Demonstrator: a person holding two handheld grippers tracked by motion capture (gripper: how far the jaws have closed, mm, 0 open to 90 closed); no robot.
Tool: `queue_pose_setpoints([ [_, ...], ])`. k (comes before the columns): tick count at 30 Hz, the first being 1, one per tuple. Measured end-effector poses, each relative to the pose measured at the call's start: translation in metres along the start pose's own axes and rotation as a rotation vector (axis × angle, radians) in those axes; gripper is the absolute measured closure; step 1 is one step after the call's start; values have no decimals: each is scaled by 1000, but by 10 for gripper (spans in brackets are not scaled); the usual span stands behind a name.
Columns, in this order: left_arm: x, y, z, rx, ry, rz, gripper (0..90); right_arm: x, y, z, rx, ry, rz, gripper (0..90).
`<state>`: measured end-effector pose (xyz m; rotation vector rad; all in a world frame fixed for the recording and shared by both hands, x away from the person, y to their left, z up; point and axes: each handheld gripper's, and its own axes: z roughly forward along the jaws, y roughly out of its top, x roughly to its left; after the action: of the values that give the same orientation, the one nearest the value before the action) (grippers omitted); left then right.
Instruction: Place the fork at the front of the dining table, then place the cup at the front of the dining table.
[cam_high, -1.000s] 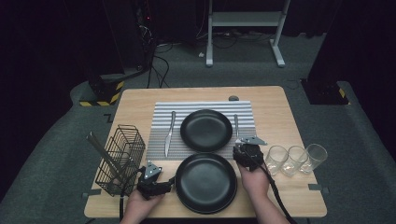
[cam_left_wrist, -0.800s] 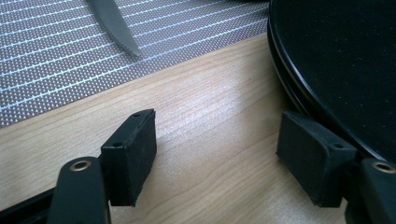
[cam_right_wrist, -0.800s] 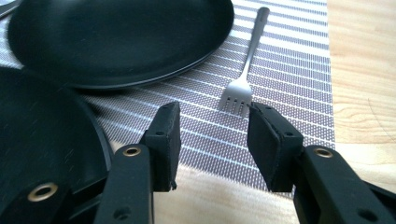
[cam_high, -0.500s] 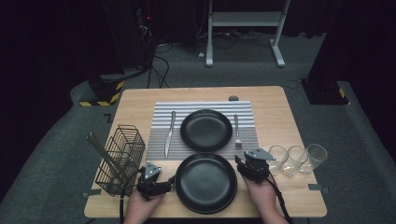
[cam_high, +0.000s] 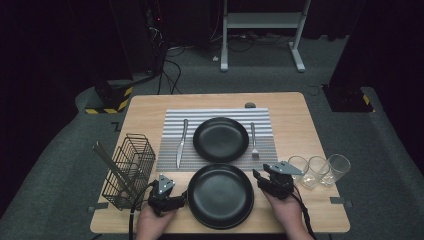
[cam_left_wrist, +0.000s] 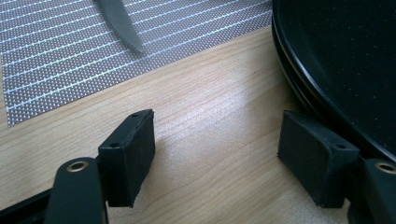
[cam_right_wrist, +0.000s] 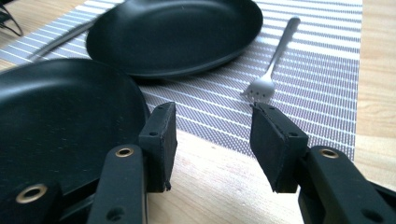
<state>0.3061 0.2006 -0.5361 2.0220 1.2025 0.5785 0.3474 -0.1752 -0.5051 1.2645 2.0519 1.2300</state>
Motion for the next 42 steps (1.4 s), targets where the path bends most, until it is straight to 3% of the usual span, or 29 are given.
queue_pose_setpoints([
  [5, 0, 0, 0, -2, -4, -5, 274, 1, 5, -10, -19, 27, 5, 438],
  [16, 1, 0, 0, -4, -11, -7, 273, 4, 12, -30, -70, 50, -43, 415],
  [21, 2, 0, 0, -5, -13, -8, 273, 4, 15, -35, -84, 48, -59, 413],
  [42, 1, 0, 0, 0, -4, 1, 273, -13, 25, -60, -147, 32, -47, 424],
])
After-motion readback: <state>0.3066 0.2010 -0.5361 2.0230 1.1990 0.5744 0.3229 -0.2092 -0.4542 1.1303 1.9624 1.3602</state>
